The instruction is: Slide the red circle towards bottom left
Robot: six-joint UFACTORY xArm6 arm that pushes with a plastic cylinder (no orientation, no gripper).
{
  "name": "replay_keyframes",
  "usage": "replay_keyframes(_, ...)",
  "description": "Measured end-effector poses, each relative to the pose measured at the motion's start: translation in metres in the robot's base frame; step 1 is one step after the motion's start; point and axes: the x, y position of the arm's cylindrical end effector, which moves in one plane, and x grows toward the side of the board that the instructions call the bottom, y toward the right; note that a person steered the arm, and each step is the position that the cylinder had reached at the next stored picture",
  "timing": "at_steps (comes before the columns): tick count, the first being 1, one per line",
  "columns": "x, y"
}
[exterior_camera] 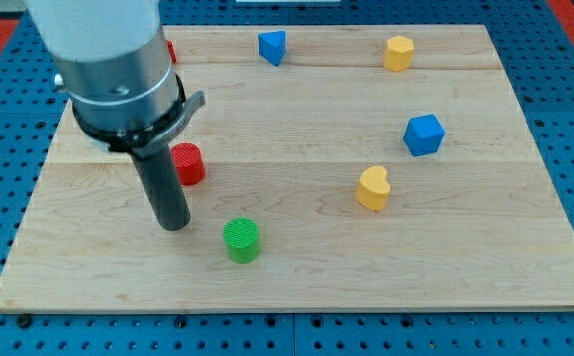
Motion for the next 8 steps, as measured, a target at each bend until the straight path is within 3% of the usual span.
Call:
replay_keyframes(1, -0.016, 0.054)
replay_keyframes(2, -0.069, 0.099)
replay_keyframes(5, -0.106, 0.016)
replay_keyframes(8, -0.073, 0.001)
